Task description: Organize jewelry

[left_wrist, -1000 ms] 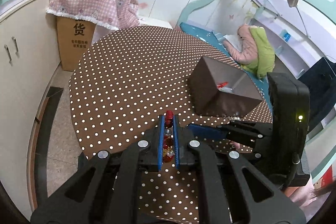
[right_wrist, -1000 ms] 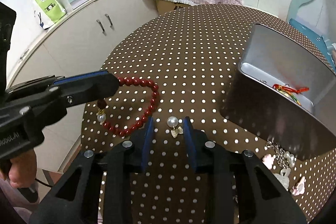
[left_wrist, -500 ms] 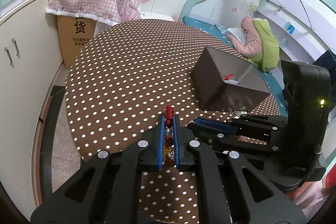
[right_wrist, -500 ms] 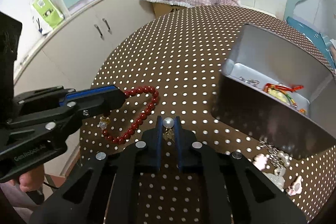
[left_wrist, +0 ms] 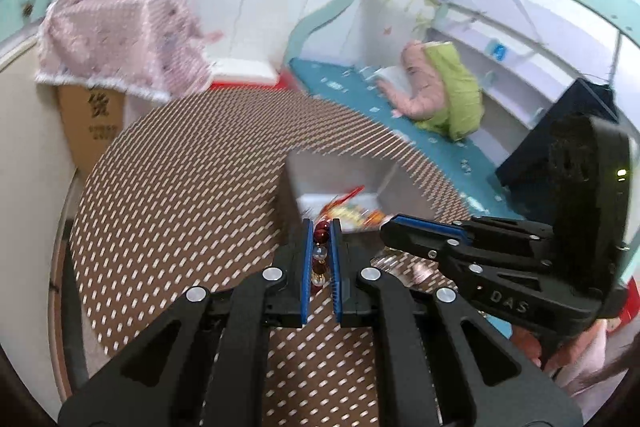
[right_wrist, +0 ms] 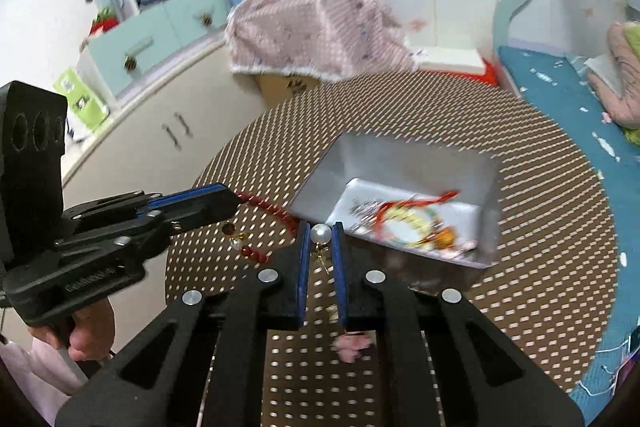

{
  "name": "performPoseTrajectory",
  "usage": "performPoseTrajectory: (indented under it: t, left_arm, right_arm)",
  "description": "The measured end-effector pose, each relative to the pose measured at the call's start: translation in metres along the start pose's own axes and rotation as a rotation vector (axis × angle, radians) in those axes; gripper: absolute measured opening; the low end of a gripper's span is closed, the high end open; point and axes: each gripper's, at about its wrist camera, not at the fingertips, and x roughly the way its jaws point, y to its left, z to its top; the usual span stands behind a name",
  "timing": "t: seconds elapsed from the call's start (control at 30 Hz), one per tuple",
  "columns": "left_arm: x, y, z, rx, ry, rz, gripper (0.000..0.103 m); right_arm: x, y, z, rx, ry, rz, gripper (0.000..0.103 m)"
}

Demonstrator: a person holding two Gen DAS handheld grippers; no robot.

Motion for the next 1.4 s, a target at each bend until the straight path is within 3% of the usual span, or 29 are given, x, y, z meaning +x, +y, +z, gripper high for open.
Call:
performPoseTrajectory:
  t: [0.3, 0.53, 0.6, 0.63, 0.67, 0.7, 1.4]
  left_arm:
    - [0.002, -0.032, 0.042, 0.084, -0.082, -0.039, 0.008]
    - [0.034, -0.043, 0.051, 0.097, -0.040, -0.030, 0.008]
    - [0.044, -0.043, 0.049, 0.112, -0.018, 0.000, 0.014]
    - [0.047, -0.044, 0.048, 0.118, -0.008, 0.011, 0.028]
    - [0.050, -0.042, 0.047, 0.115, -0.006, 0.049, 0.034]
    - [0.052, -0.040, 0.045, 0.111, -0.006, 0.061, 0.038]
    - [0.044, -0.042, -0.008, 0.100, 0.075, 0.060, 0.038]
  right_arm:
    - [-0.026, -0.028, 0.022, 0.013, -0.112, -0.054, 0.010]
    - [-0.014, -0.040, 0.026, 0.022, -0.094, -0.054, 0.011]
    - [-0.010, -0.039, 0.025, -0.003, -0.074, -0.090, 0.033]
    - [-0.009, -0.039, 0.024, -0.010, -0.078, -0.105, 0.058]
    - [-0.011, -0.040, 0.023, -0.013, -0.086, -0.109, 0.062]
    - [-0.012, -0.042, 0.022, -0.006, -0.085, -0.099, 0.062]
    - [-0.019, -0.061, -0.008, 0.098, -0.042, -0.104, 0.062]
